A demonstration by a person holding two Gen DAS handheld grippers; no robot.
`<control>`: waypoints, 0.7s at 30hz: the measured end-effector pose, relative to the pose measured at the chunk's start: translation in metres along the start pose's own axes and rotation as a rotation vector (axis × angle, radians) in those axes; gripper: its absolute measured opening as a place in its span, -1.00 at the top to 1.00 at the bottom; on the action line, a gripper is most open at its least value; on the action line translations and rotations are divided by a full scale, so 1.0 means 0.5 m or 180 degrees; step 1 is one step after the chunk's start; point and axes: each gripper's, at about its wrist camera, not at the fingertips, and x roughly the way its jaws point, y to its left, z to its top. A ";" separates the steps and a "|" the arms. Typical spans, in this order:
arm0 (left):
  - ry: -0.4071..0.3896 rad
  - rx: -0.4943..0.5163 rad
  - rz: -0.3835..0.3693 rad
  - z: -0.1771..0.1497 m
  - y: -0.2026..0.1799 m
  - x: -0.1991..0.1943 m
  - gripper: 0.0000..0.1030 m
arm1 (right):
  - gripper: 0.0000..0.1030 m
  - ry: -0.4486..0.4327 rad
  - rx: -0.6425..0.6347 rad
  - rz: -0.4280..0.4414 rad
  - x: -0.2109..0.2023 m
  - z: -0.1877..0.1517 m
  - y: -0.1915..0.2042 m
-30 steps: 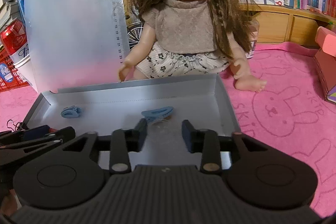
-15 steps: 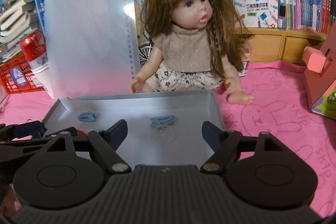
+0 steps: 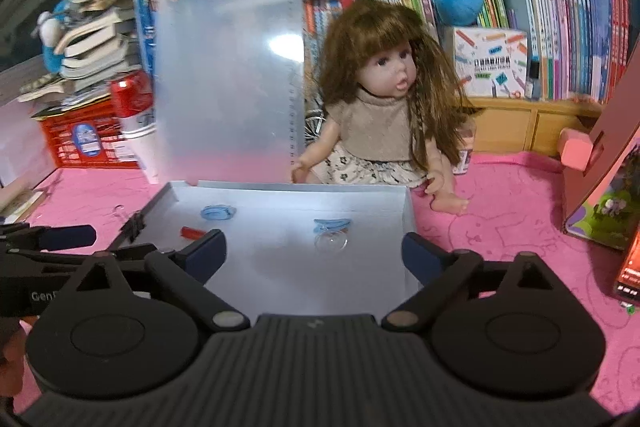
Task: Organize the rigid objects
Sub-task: 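Withdraw both tools away from the box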
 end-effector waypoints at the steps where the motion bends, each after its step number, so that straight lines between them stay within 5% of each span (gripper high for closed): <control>1: -0.0031 0.0007 -0.0003 -0.004 0.001 -0.011 -0.56 | -1.00 -0.0030 -0.0012 0.0014 -0.010 -0.003 0.003; 21: -0.0321 0.0157 -0.0325 -0.135 0.002 -0.206 -0.62 | -1.00 -0.0384 -0.0273 0.0190 -0.184 -0.099 0.026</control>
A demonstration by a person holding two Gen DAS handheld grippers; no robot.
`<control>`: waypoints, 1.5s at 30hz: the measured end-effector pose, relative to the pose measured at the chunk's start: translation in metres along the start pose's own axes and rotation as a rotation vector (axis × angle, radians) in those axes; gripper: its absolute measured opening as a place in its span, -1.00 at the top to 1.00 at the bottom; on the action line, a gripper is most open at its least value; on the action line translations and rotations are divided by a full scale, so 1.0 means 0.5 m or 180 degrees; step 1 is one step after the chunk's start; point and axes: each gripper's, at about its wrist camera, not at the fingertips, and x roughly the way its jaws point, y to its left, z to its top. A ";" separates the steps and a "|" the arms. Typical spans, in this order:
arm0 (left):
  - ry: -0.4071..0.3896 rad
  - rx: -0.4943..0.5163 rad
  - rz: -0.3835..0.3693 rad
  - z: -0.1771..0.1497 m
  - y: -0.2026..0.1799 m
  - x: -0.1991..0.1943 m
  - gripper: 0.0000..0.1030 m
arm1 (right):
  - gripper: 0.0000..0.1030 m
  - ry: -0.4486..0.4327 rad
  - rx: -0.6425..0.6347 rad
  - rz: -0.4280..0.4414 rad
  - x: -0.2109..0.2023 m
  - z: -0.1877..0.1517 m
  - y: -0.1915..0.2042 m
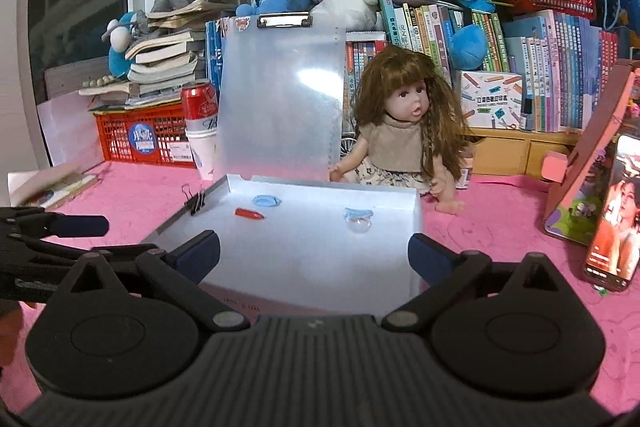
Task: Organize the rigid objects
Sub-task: 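Withdraw both tools away from the box, then lower both tools toward the brown walnuts on the tablecloth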
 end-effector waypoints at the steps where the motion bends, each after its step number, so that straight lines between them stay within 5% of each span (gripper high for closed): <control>1: 0.0001 0.0013 0.0004 -0.008 0.000 -0.007 -0.62 | -1.00 0.0004 -0.0014 -0.0012 -0.005 -0.006 -0.001; 22: 0.0035 -0.0015 0.0194 -0.164 0.028 -0.120 -0.60 | -1.00 0.0091 0.0021 -0.0348 -0.069 -0.166 -0.016; 28: -0.0025 -0.0102 0.0400 -0.190 0.050 -0.134 -0.44 | -1.00 0.0049 0.0006 -0.0518 -0.081 -0.199 -0.011; 36: 0.0085 -0.0155 0.0387 -0.216 0.053 -0.129 -0.18 | -0.95 0.0068 -0.0030 -0.0537 -0.088 -0.209 0.000; 45: 0.0212 -0.0169 0.0384 -0.231 0.050 -0.113 0.07 | -0.59 0.0241 -0.0078 -0.0440 -0.078 -0.219 0.013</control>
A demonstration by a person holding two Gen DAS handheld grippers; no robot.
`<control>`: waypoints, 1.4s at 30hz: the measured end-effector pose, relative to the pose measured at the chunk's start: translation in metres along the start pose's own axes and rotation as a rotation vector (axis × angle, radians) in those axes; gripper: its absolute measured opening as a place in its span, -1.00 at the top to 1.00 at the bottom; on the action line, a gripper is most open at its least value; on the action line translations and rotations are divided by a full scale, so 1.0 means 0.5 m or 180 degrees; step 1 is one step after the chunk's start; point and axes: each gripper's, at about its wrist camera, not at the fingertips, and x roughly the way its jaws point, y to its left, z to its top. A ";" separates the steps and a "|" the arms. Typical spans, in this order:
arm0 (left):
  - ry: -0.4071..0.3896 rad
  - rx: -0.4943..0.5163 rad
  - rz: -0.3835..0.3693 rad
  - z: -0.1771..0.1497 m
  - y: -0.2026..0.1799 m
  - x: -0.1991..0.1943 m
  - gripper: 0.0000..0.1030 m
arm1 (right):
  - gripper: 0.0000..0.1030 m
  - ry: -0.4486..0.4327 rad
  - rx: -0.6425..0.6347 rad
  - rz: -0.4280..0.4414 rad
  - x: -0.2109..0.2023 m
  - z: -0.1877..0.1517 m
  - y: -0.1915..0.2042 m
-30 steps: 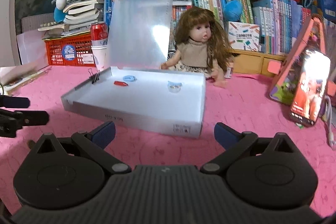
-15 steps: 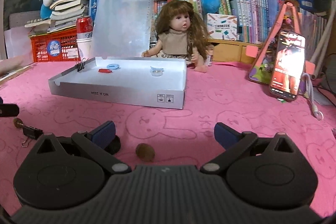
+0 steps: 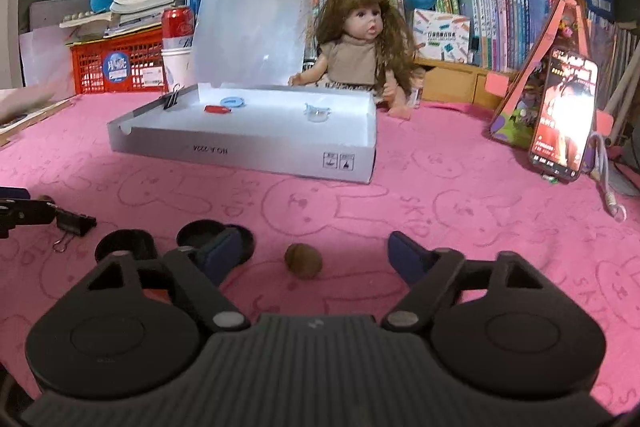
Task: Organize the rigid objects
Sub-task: 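Lower both tools toward the brown walnuts on the tablecloth, then grasp a brown walnut with the left tool while the right tool grasps another walnut, then carry both walnuts into the white box with both tools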
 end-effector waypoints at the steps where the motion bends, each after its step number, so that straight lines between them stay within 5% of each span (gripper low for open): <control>1: -0.0010 0.0006 0.0013 -0.001 -0.001 0.000 0.08 | -0.53 0.0016 0.0014 0.0012 0.001 -0.001 0.000; 4: -0.0015 0.0011 0.0024 -0.001 -0.003 0.001 0.13 | -0.35 0.0032 0.0063 0.0044 0.001 -0.002 -0.001; 9: -0.0020 0.0028 -0.0040 0.000 -0.006 0.002 0.53 | 0.08 0.0082 0.0079 0.0057 0.003 -0.003 0.001; 14: -0.0032 0.0043 -0.0046 0.001 -0.011 0.002 0.58 | 0.51 0.0094 0.0100 0.0049 0.004 -0.006 0.002; 42: -0.0085 -0.0134 -0.0161 0.132 -0.026 0.031 0.59 | 0.52 -0.0071 0.0295 0.0070 0.021 0.074 -0.008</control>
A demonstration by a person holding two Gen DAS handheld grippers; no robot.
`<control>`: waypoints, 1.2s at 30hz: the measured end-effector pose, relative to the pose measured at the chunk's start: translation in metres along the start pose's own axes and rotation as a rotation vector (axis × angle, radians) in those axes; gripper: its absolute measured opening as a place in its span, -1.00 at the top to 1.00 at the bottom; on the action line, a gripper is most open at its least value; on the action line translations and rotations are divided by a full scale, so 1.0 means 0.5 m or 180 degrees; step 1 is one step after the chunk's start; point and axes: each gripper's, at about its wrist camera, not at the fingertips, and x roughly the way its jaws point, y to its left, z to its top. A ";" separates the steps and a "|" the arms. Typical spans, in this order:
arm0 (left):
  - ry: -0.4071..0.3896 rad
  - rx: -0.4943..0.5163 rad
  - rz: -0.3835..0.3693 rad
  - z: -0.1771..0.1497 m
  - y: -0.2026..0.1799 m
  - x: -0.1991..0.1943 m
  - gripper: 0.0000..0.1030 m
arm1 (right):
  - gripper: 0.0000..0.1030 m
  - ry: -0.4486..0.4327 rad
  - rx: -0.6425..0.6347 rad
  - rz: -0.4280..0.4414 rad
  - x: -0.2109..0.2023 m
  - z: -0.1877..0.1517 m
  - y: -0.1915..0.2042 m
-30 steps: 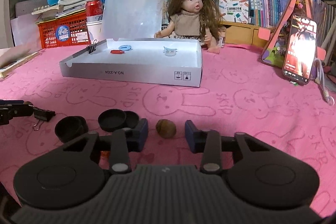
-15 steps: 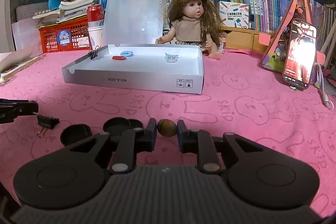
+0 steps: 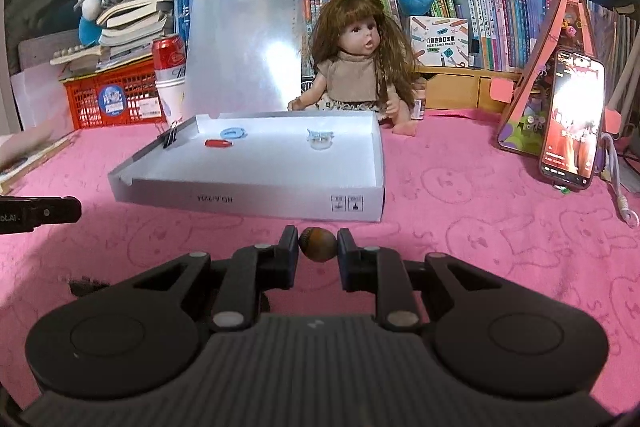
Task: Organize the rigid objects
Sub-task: 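Carry both walnuts into the white box with both tools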
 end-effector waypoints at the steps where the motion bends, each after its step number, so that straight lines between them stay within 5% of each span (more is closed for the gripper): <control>1: -0.0017 0.0016 0.0003 0.006 -0.003 0.003 0.59 | 0.52 -0.0005 0.0010 0.0005 0.004 0.005 -0.001; 20: 0.0031 -0.0030 -0.0080 0.152 -0.028 0.147 0.59 | 0.52 0.0000 0.0033 0.0018 0.131 0.125 -0.003; 36: 0.0576 -0.0070 0.0060 0.202 -0.037 0.392 0.59 | 0.52 0.0437 0.0166 0.0039 0.308 0.182 -0.020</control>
